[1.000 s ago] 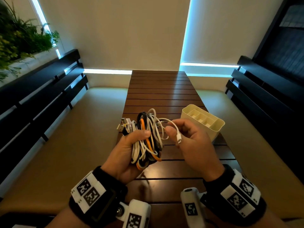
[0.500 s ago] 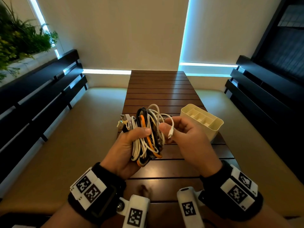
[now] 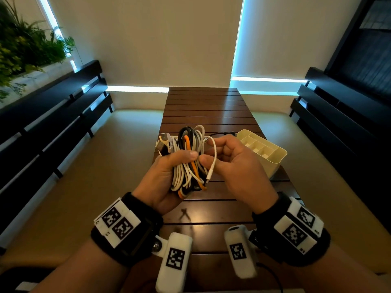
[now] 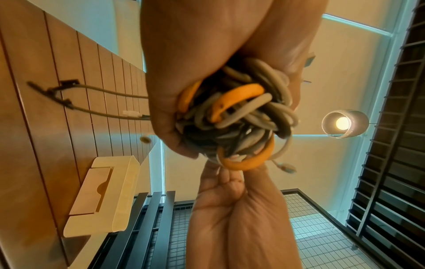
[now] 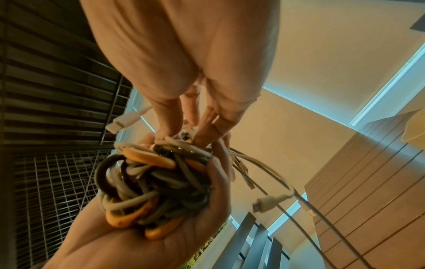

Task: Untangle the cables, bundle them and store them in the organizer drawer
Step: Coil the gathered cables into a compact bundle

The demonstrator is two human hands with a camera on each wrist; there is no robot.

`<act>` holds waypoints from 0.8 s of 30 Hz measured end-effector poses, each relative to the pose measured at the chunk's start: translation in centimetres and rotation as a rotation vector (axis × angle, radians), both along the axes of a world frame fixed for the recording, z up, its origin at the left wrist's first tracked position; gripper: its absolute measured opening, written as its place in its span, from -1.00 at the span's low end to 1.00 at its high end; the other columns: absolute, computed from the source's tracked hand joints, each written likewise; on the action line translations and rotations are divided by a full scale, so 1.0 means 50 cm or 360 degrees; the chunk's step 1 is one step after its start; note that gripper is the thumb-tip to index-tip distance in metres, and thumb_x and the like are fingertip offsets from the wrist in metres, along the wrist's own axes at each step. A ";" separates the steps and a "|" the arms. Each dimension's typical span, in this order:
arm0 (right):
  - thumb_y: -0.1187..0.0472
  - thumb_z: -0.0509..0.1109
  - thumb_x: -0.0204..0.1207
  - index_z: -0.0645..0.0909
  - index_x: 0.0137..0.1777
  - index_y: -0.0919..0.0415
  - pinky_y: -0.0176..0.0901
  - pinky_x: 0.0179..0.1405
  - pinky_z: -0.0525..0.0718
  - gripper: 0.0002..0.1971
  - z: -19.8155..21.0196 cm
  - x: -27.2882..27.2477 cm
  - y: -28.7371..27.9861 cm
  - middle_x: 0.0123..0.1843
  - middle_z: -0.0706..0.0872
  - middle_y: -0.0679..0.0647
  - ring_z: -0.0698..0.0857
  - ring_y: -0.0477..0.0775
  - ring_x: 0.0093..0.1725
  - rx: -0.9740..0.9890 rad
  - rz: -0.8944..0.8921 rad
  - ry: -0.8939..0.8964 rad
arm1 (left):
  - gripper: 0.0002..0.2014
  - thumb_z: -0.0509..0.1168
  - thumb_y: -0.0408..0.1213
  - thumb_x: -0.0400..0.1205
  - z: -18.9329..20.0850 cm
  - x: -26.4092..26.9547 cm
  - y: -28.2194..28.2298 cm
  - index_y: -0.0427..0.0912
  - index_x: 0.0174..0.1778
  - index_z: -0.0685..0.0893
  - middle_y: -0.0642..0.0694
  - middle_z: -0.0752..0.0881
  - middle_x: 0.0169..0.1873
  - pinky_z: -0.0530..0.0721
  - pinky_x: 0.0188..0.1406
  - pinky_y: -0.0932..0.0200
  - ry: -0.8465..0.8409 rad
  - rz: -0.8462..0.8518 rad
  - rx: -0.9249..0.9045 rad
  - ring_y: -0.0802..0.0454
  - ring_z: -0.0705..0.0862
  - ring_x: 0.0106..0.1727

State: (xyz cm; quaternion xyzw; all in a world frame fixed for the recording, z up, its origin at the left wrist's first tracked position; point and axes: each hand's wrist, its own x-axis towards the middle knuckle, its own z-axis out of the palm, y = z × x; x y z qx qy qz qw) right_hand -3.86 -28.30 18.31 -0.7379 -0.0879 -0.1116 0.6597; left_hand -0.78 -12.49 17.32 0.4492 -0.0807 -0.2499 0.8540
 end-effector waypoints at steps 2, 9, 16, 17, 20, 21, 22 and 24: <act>0.29 0.49 0.53 0.66 0.14 0.07 -0.17 -0.11 0.80 -0.78 -0.002 0.000 0.001 -0.03 0.83 0.06 0.83 -0.04 -0.04 -0.0066 -0.0006 -0.0043 | -0.38 0.48 -0.24 0.41 0.004 0.002 -0.005 -0.40 0.39 0.61 -0.48 0.62 0.08 0.68 0.02 -0.12 -0.0012 0.0040 0.0014 -0.30 0.65 -0.06; 0.23 0.37 0.66 0.76 0.17 0.14 -0.55 -0.19 0.58 -0.82 -0.021 -0.006 0.008 -0.13 0.75 0.01 0.70 -0.15 -0.12 -0.0637 -0.0265 -0.0415 | -0.60 0.43 -0.27 0.54 0.009 0.008 -0.019 -0.27 0.30 0.68 -0.29 0.72 -0.15 0.67 -0.12 -0.04 -0.0163 0.0058 0.0063 -0.16 0.72 -0.27; 0.26 0.26 0.69 0.73 -0.03 0.29 -0.53 -0.31 0.54 -0.78 -0.019 -0.014 0.024 -0.23 0.61 -0.10 0.62 -0.14 -0.29 -0.0850 -0.0201 -0.0562 | -0.66 0.44 -0.41 0.49 0.005 0.009 -0.018 -0.37 0.19 0.70 -0.23 0.76 -0.27 0.73 -0.41 0.02 -0.0283 0.0263 0.0152 -0.13 0.73 -0.37; 0.26 0.26 0.69 0.73 -0.02 0.27 -0.54 -0.31 0.52 -0.79 -0.018 -0.016 0.024 -0.24 0.58 -0.12 0.59 -0.16 -0.32 -0.0911 -0.0174 -0.0578 | -0.71 0.43 -0.41 0.48 0.002 0.009 -0.016 -0.36 0.13 0.72 -0.22 0.75 -0.31 0.72 -0.44 0.06 -0.0260 0.0282 0.0155 -0.12 0.72 -0.41; 0.23 0.23 0.70 0.73 0.02 0.25 -0.53 -0.38 0.51 -0.77 -0.012 -0.024 0.021 -0.28 0.61 -0.10 0.56 -0.16 -0.40 -0.1206 -0.0099 -0.0626 | -0.81 0.40 -0.40 0.51 -0.006 0.010 -0.012 -0.37 0.01 0.72 -0.22 0.73 -0.35 0.70 -0.46 0.09 -0.0159 0.0268 0.0150 -0.10 0.71 -0.44; 0.20 0.24 0.69 0.74 -0.02 0.23 -0.54 -0.45 0.47 -0.76 -0.010 -0.026 0.017 -0.32 0.60 -0.12 0.54 -0.17 -0.44 -0.1296 -0.0118 -0.0654 | -0.83 0.39 -0.39 0.51 -0.008 0.010 -0.010 -0.37 -0.03 0.73 -0.23 0.73 -0.34 0.71 -0.45 0.09 -0.0130 0.0273 0.0160 -0.11 0.70 -0.44; 0.19 0.27 0.68 0.75 -0.07 0.20 -0.55 -0.49 0.41 -0.77 -0.006 -0.026 0.013 -0.36 0.58 -0.15 0.50 -0.20 -0.48 -0.1339 -0.0162 -0.0688 | -0.85 0.40 -0.38 0.50 -0.011 0.011 -0.007 -0.37 -0.07 0.74 -0.25 0.73 -0.34 0.71 -0.43 0.09 -0.0099 0.0290 0.0166 -0.11 0.70 -0.44; 0.17 0.37 0.66 0.78 -0.13 0.15 -0.53 -0.49 0.41 -0.80 0.005 -0.027 0.003 -0.42 0.59 -0.18 0.48 -0.23 -0.52 -0.1266 -0.0256 -0.0748 | -0.81 0.42 -0.35 0.47 -0.014 0.019 0.003 -0.37 -0.06 0.76 -0.30 0.73 -0.28 0.71 -0.37 0.06 -0.0028 0.0332 0.0152 -0.14 0.71 -0.41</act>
